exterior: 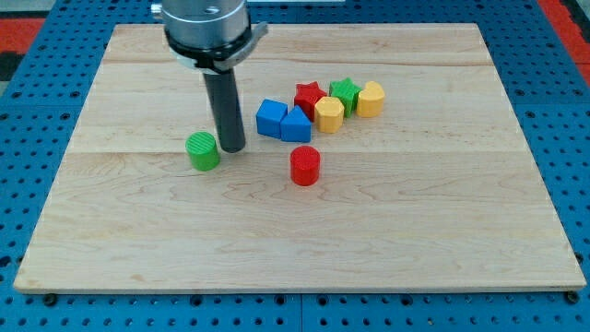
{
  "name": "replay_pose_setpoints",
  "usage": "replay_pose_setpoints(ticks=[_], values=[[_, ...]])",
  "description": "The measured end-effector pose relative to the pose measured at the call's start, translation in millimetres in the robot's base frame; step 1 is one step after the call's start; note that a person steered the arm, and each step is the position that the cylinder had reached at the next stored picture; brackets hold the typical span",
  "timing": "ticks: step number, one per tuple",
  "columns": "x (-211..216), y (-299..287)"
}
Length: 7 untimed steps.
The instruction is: Move the red circle to the right of the green circle
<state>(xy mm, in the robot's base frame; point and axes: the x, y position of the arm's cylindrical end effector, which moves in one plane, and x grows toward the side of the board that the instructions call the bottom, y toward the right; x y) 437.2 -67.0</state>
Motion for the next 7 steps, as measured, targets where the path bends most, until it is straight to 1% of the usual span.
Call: replay_pose_setpoints(ticks=[1,2,3,4,5,7], values=[[13.7,-5.5],[0.4,-91.3],[7.8,-145.7],[-2.0,-74.9],[-25.9,6.9],[-14.6,168.3]])
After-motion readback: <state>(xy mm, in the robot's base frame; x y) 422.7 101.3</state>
